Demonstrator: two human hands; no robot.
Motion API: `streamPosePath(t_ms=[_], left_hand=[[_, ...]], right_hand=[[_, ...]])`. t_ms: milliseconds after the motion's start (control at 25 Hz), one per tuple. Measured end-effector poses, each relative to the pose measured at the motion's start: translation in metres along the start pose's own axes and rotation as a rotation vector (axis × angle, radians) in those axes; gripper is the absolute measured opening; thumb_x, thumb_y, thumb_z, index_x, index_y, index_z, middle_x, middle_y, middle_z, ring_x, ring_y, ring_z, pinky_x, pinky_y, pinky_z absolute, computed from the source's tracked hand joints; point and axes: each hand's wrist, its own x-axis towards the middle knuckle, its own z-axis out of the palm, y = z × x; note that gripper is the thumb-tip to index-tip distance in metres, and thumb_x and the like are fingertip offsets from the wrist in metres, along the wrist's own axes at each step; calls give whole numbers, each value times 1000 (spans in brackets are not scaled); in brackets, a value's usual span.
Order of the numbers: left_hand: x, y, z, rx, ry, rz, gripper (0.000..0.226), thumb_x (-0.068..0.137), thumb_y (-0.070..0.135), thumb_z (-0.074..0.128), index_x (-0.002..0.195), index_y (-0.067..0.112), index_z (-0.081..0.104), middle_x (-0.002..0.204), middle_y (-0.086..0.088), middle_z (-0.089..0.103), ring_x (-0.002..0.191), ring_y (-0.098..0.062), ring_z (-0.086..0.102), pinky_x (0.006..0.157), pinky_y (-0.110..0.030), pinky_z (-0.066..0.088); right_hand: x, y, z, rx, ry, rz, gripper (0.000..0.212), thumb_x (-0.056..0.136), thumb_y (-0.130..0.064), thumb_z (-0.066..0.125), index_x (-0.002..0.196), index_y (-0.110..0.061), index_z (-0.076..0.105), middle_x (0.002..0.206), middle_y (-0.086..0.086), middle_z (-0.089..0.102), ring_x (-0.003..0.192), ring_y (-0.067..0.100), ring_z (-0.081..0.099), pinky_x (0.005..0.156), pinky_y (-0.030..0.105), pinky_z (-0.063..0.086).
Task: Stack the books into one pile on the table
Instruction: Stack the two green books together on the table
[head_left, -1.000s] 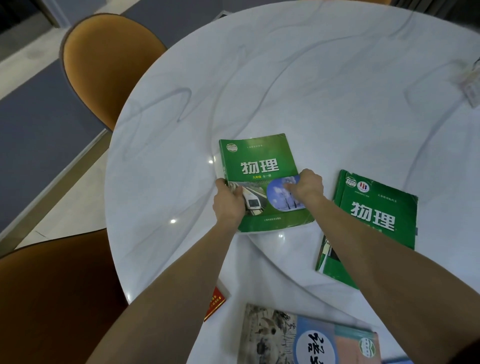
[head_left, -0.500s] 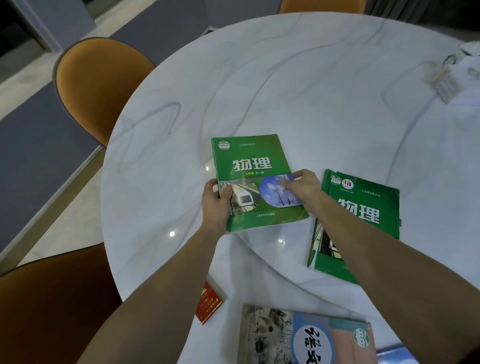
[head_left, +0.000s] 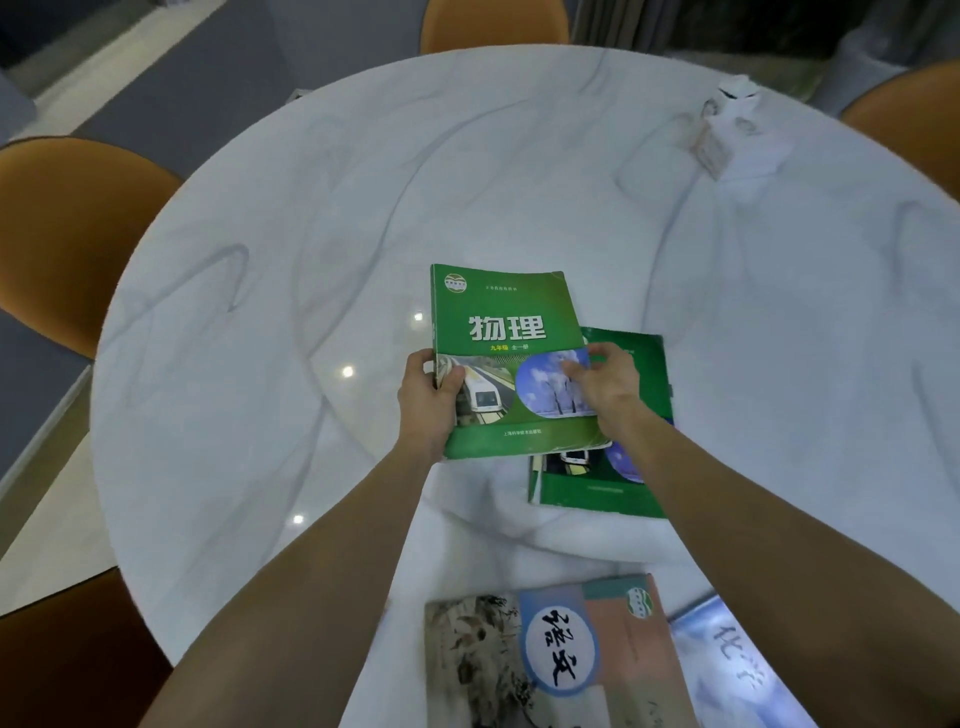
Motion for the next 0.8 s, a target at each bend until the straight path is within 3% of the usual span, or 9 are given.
streamPosePath(t_ms=[280,480,680,800], left_hand=[[-19,3,61,90,-121,20,35,92,11,58,125,6,48,117,-18,64,90,-23,59,76,-28,46],[-32,-3,94,139,-182,12,36,93,12,57,127,5,47,119,-18,64,90,-22,60,69,-24,48],[-34,-10,106,195,-210,9,38,93,14,58,128,6,46,119,-19,65,90,-22,61,78,-28,49],[-36,-13,108,247,-201,25,40,92,14,59,129,6,47,117,-18,66,92,-26,63,78,-28,49]], right_hand=[[6,45,-59,2,111,47,44,89,-15,63,131,-8,51,128,15,60,89,21,55,81,25,45],[11,74,-86,17,151,95,40,90,-16,61,128,-7,53,126,16,60,89,22,54,78,25,43],[14,92,-89,-10,176,117,33,92,-13,57,124,-4,58,123,17,62,102,31,60,82,28,44],[17,100,-87,-86,168,80,26,92,-10,54,114,1,62,107,21,65,90,29,57,76,29,43]])
